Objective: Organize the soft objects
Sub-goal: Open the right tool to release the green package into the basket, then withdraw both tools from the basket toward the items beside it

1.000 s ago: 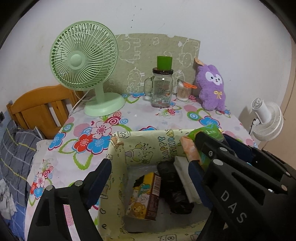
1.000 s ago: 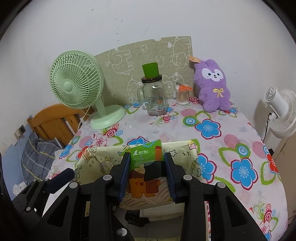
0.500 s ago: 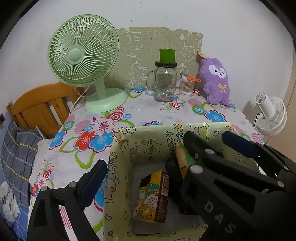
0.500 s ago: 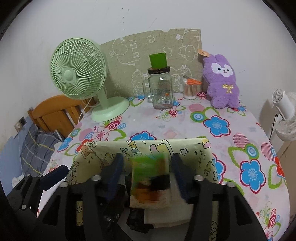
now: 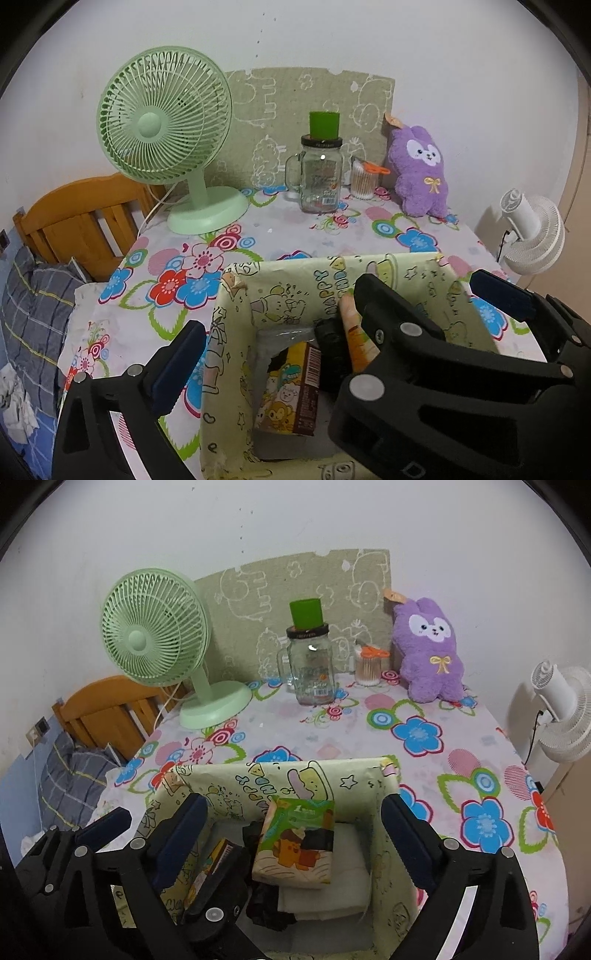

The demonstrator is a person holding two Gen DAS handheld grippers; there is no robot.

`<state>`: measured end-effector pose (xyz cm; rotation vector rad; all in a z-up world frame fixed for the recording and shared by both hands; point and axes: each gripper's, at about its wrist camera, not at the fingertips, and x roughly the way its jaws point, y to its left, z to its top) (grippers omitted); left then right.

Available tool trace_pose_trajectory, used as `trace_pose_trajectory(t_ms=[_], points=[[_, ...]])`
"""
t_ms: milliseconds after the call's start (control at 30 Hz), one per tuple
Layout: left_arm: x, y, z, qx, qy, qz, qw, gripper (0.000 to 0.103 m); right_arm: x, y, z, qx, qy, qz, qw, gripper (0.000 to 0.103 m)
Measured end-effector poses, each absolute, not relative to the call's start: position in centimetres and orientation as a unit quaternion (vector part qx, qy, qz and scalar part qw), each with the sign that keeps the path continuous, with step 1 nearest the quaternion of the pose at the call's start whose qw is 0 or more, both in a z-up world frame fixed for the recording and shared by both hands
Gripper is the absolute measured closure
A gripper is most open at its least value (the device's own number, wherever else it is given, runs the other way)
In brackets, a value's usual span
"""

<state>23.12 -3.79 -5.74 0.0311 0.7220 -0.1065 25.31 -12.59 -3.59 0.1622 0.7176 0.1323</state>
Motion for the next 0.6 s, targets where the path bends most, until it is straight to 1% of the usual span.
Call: trace_pose_trajectory(t_ms=[100, 600], points=[[22.6, -4.0, -5.3, 0.014, 0.348, -0.056, 0.936, 0.0, 24.6, -12.8, -3.0, 0.075, 0.342, 0.059, 0.935, 0.004], [19.5, -4.4, -3.2, 0.009, 0.324, -0.063, 0.944, 0.0, 21.3, -13.5, -0.3, 0.069, 0.315, 0.061, 0.945, 0.004]])
